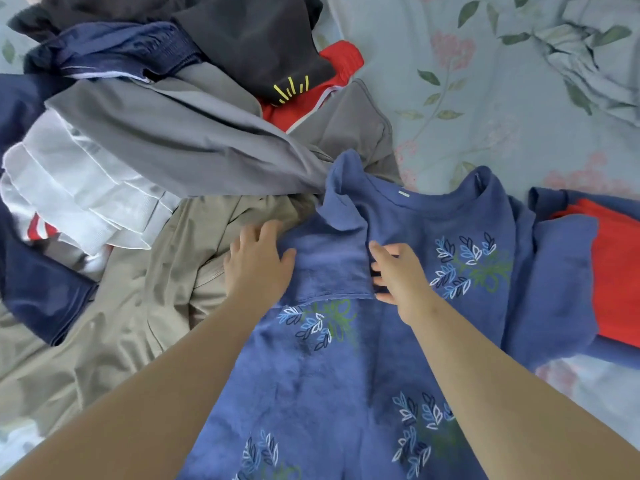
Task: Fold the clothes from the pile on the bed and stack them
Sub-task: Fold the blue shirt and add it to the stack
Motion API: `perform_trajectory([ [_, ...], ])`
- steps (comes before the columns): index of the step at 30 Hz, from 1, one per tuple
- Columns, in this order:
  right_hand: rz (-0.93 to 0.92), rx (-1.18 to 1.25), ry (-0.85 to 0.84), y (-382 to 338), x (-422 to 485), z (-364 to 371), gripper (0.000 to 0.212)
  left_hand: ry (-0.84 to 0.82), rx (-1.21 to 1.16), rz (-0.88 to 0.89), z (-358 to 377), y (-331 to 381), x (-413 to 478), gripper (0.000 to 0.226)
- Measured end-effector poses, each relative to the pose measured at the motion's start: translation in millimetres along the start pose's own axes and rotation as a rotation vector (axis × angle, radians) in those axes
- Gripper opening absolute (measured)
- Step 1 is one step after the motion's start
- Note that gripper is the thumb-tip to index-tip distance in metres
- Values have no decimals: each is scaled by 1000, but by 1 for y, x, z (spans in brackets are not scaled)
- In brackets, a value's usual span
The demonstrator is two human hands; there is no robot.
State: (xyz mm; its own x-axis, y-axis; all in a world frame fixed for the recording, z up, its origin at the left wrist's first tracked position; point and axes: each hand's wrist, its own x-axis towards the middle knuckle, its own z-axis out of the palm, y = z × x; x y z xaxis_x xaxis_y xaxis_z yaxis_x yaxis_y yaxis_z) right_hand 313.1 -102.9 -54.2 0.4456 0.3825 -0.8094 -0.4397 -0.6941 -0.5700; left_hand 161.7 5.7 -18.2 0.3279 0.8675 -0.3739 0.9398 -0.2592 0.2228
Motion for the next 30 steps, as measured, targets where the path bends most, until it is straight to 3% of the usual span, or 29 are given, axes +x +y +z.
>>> perform_trajectory([
  [3,-150,-94,-36,4,4,11,32,-18,-75,100,13,22,7,42],
  [6,-192,-258,-34,2,7,15,17,-70,-285,40,23,36,24,49],
  [9,-166,-260,-12,8,7,5,22,-91,-143,-29,27,49,41,52],
  [12,-135,-169,21,17,6,-8,24,-87,-19,-6,28,62,58,36],
  [14,-130,-183,36,20,5,-15,16,-2,-124,-3,25,63,67,29],
  [17,-148,-139,88,22,3,-29,11,199,-411,-205,17,65,74,29],
  [21,-225,-153,392,27,-9,-66,19,364,-429,-264,26,89,43,22],
  [25,-306,-294,838,43,-15,-109,25,88,-331,-6,63,119,0,9],
  [28,-194,-251,1043,50,-17,-140,42,-212,55,237,93,129,-19,56],
  [30,-63,-205,1024,54,-17,-158,57,-328,231,293,104,130,-24,76],
])
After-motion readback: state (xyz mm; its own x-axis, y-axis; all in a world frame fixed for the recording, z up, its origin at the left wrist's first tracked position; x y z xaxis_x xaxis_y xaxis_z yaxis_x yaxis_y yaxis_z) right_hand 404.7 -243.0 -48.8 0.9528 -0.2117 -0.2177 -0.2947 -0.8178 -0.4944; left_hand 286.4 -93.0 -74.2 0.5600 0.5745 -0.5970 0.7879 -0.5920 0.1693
